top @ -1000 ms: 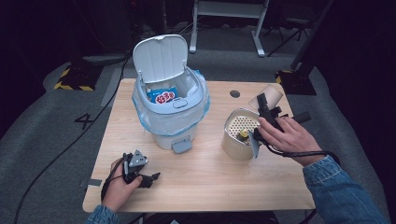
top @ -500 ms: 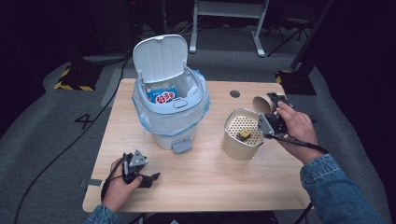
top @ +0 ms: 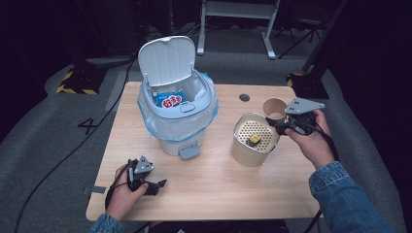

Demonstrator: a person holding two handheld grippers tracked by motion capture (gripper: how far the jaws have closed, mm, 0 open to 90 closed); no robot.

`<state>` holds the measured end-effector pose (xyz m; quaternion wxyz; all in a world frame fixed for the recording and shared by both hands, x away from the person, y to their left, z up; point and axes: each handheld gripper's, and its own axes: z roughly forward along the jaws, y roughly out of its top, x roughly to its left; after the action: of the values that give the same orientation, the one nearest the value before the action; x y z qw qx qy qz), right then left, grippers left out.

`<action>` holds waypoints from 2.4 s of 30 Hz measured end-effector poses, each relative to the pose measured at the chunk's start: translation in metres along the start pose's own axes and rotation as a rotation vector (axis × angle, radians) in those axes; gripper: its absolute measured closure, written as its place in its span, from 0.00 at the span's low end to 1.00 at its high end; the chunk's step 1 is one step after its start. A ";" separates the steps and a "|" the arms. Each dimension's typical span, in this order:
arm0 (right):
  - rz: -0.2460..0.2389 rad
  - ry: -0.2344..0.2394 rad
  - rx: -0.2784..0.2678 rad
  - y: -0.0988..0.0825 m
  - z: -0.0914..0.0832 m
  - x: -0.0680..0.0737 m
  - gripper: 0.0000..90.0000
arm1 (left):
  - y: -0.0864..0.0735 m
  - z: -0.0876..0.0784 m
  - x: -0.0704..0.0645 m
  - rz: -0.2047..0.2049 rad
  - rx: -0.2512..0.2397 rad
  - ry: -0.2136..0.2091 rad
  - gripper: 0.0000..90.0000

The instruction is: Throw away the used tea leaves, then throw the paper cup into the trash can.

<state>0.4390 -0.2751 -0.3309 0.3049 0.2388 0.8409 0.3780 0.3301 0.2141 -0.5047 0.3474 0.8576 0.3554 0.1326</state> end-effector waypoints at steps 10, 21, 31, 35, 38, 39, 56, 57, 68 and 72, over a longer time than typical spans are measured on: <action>0.292 0.218 -0.126 -0.001 -0.002 -0.018 0.37 | 0.000 0.000 0.000 0.002 0.000 0.001 0.17; 0.269 0.220 -0.171 0.015 -0.008 -0.028 0.36 | 0.000 0.000 0.000 0.000 0.001 -0.001 0.17; 0.244 0.179 -0.158 0.020 -0.015 -0.039 0.36 | 0.000 0.001 0.000 -0.003 0.000 -0.005 0.16; 0.228 0.171 -0.146 0.024 -0.016 -0.040 0.36 | 0.000 0.001 0.000 -0.003 0.000 -0.004 0.17; 0.211 0.176 -0.158 0.036 -0.017 -0.042 0.36 | 0.000 0.000 -0.001 0.003 0.000 0.001 0.17; 0.203 0.180 -0.160 0.040 -0.017 -0.042 0.35 | 0.000 0.000 -0.001 0.003 0.000 0.001 0.17; 0.115 0.285 -0.204 0.113 0.012 -0.041 0.35 | 0.000 0.000 -0.001 0.005 0.000 0.000 0.17; 0.115 0.300 -0.214 0.121 0.015 -0.039 0.35 | 0.000 0.000 -0.001 0.005 -0.003 -0.004 0.17; 0.103 0.352 -0.260 0.164 0.036 -0.024 0.35 | 0.000 0.000 -0.001 0.009 -0.003 -0.009 0.17; 0.109 0.372 -0.274 0.173 0.051 -0.015 0.35 | 0.000 0.000 -0.001 0.009 -0.004 -0.009 0.17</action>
<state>0.5145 -0.1556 -0.2174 0.1536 0.1663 0.8093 0.5420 0.3296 0.2136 -0.5048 0.3498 0.8592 0.3496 0.1312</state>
